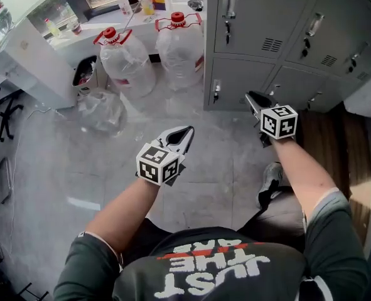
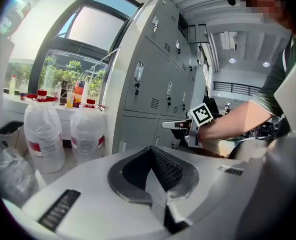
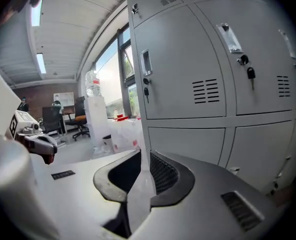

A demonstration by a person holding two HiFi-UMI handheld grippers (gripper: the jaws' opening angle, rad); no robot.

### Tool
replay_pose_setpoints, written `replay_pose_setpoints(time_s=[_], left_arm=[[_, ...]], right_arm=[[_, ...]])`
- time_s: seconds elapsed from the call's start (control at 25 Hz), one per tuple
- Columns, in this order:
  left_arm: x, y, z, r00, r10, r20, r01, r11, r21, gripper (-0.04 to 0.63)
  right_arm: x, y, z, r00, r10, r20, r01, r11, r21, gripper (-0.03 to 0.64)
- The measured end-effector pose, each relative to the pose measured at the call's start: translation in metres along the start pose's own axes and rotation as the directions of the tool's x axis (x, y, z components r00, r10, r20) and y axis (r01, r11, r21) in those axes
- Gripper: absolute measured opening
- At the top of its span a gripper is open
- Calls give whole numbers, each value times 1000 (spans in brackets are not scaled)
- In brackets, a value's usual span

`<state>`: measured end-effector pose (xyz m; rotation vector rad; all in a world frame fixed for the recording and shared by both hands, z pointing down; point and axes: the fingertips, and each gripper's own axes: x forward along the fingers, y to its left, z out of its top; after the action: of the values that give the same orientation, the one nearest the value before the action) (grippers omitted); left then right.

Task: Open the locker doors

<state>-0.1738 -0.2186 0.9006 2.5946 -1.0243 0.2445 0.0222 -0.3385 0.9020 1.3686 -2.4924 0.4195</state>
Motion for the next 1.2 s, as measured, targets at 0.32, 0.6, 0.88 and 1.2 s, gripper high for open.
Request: replay_pose_setpoints(time_s=[0.32,0.6,0.88,1.2], left_arm=[[-69,11,38,999,22,-25,-19,992,123,5],[-46,-2,31,999,32,11,-33,992,119,5],[-17,10,0,996,63,65,-63,998,-5,5],[-49,28,-15,997,32,69,-35,998,51,5]], right_arm=[[-65,31,32,995,-98,26,98,995,14,63],[-48,6,16,994,-45,102,41,998,45,63],[-6,14,-40,999,-42,31,38,994,106,63],[24,63,-42,998,-58,-33,59,998,14,63]])
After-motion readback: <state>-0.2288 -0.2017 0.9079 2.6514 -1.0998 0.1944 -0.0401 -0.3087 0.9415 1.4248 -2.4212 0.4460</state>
